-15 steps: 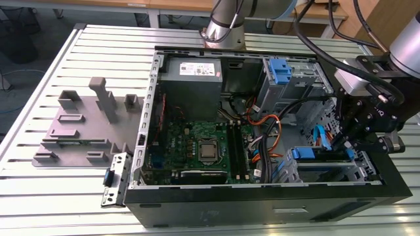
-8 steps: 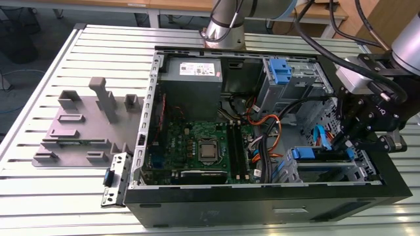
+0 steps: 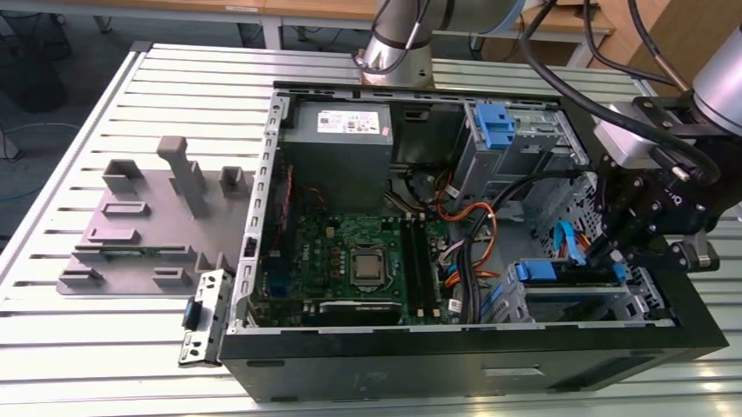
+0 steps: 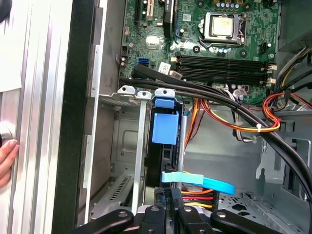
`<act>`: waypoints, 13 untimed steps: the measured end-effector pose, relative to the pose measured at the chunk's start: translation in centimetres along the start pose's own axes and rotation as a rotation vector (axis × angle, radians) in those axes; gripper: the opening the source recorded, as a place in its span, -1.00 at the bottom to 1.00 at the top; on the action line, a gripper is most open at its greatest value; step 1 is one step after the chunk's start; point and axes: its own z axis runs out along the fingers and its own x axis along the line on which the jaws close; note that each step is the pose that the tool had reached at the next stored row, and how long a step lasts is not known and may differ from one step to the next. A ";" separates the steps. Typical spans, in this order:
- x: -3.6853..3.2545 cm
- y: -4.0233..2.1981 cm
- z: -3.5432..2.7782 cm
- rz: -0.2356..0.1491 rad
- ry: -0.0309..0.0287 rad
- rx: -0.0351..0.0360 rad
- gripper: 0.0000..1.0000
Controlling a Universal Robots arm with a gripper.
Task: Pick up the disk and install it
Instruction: 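Insert the second disk wire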
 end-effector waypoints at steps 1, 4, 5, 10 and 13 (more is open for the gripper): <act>0.00 0.00 0.02 0.005 0.0002 -0.0002 -0.68; 0.01 0.00 0.05 0.012 0.0000 -0.0004 -0.68; 0.00 0.00 0.06 0.012 -0.0001 -0.0004 -0.68; 0.00 -0.01 0.24 0.012 0.0000 -0.0004 -0.68; -0.01 -0.01 0.33 0.012 -0.0003 -0.0004 -0.68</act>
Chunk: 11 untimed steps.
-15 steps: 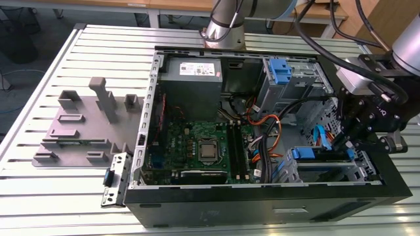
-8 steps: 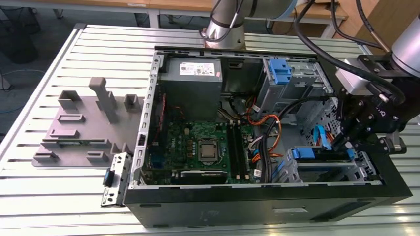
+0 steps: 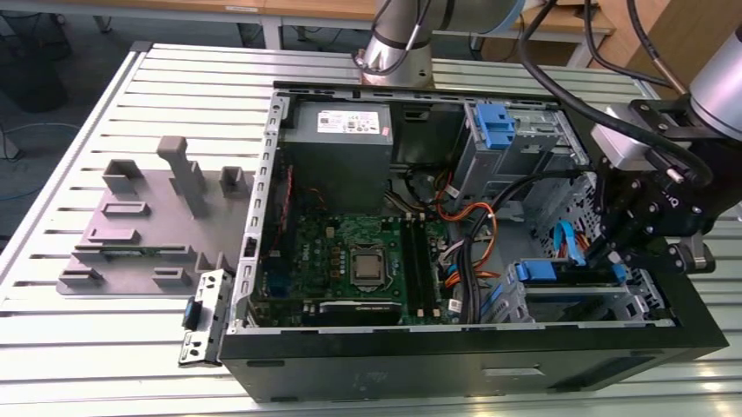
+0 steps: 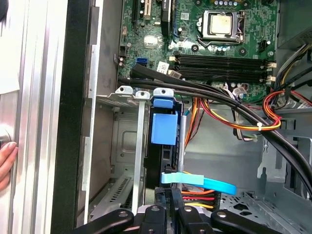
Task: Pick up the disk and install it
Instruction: 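Insert the second disk wire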
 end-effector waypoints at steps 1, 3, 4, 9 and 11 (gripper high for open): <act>0.00 0.00 0.02 0.000 0.0001 0.0000 -0.68; 0.00 0.00 0.02 0.000 0.0002 0.0000 -0.68; 0.00 0.00 0.04 0.000 -0.0001 0.0000 -0.68; -0.01 0.01 0.09 0.000 0.0000 0.0000 -0.68; 0.00 0.01 0.09 0.000 0.0001 0.0000 -0.68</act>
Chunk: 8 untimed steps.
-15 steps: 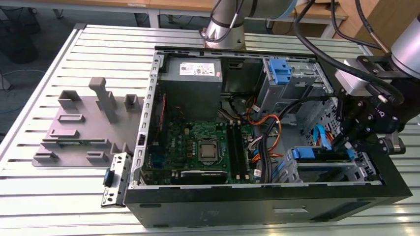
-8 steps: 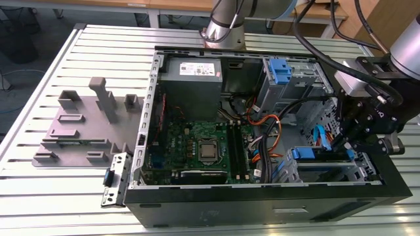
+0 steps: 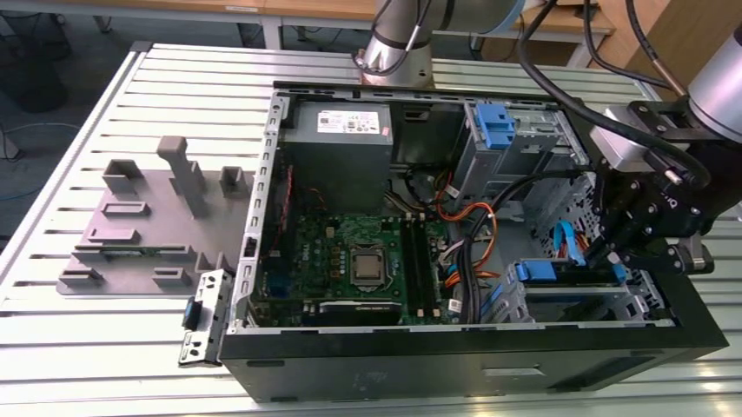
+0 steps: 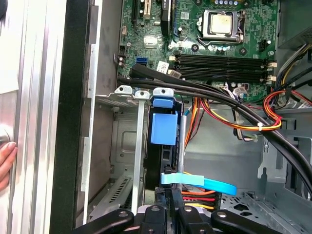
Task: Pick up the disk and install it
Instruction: 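Insert the second disk wire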
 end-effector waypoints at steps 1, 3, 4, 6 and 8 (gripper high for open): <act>0.00 0.00 0.01 0.000 -0.0001 0.0000 -0.68; 0.00 0.00 0.04 0.000 -0.0002 0.0000 -0.68; -0.01 0.00 0.14 0.000 -0.0008 0.0000 -0.68; -0.01 0.00 0.25 0.000 -0.0002 0.0000 -0.68; -0.01 0.00 0.25 0.000 0.0001 -0.0001 -0.68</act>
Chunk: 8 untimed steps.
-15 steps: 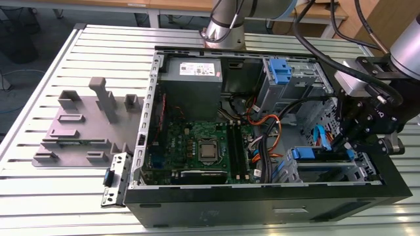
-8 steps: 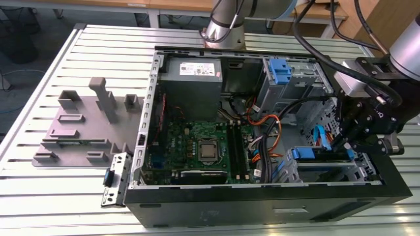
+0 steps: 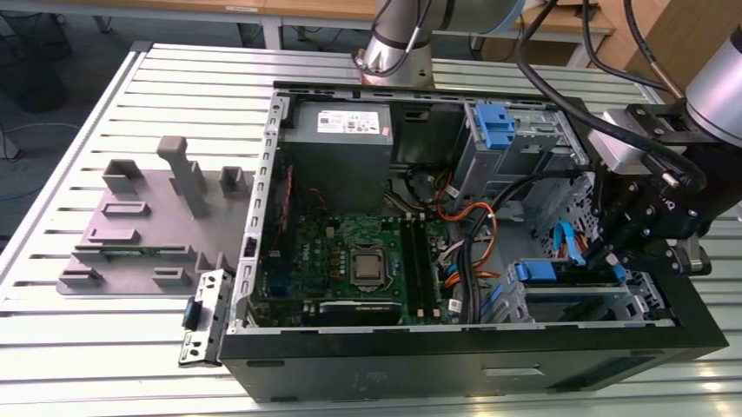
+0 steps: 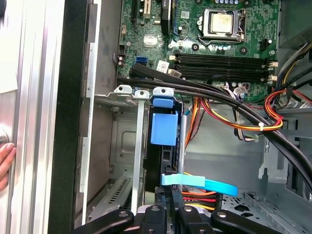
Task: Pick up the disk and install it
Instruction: 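Insert the second disk wire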
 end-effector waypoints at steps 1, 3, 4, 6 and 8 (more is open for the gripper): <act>0.00 0.00 0.00 0.000 0.0001 0.0000 -0.68; 0.00 0.00 0.09 0.000 0.0000 0.0000 -0.68; 0.00 0.00 0.14 0.000 0.0003 0.0001 -0.68; 0.00 0.00 0.15 0.000 0.0005 0.0000 -0.68; -0.01 0.00 0.18 0.000 0.0000 0.0000 -0.68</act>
